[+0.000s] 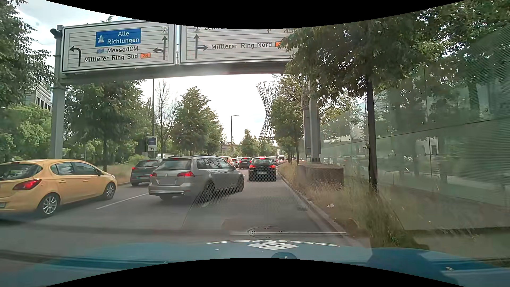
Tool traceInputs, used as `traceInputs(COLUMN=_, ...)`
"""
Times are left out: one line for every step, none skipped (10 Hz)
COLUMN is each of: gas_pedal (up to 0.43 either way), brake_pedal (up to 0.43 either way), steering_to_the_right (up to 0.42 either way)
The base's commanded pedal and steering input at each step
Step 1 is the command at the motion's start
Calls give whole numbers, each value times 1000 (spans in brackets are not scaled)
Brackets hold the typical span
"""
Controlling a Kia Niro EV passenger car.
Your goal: Follow the waypoints while adhering to traffic rules and regulations
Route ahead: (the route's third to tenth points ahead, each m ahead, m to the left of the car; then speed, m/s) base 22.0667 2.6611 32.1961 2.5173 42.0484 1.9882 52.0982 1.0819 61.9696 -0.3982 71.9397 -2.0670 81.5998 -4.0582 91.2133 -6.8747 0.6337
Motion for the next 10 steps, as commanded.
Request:
traceInputs(gas_pedal=157, brake_pedal=0, steering_to_the_right=-4)
traceInputs(gas_pedal=157, brake_pedal=0, steering_to_the_right=-4)
traceInputs(gas_pedal=157, brake_pedal=0, steering_to_the_right=-4)
traceInputs(gas_pedal=157, brake_pedal=0, steering_to_the_right=-4)
traceInputs(gas_pedal=157, brake_pedal=0, steering_to_the_right=-4)
traceInputs(gas_pedal=157, brake_pedal=0, steering_to_the_right=-4)
traceInputs(gas_pedal=157, brake_pedal=0, steering_to_the_right=-4)
traceInputs(gas_pedal=157, brake_pedal=0, steering_to_the_right=-4)
traceInputs(gas_pedal=157, brake_pedal=0, steering_to_the_right=-4)
traceInputs(gas_pedal=150, brake_pedal=0, steering_to_the_right=-4)
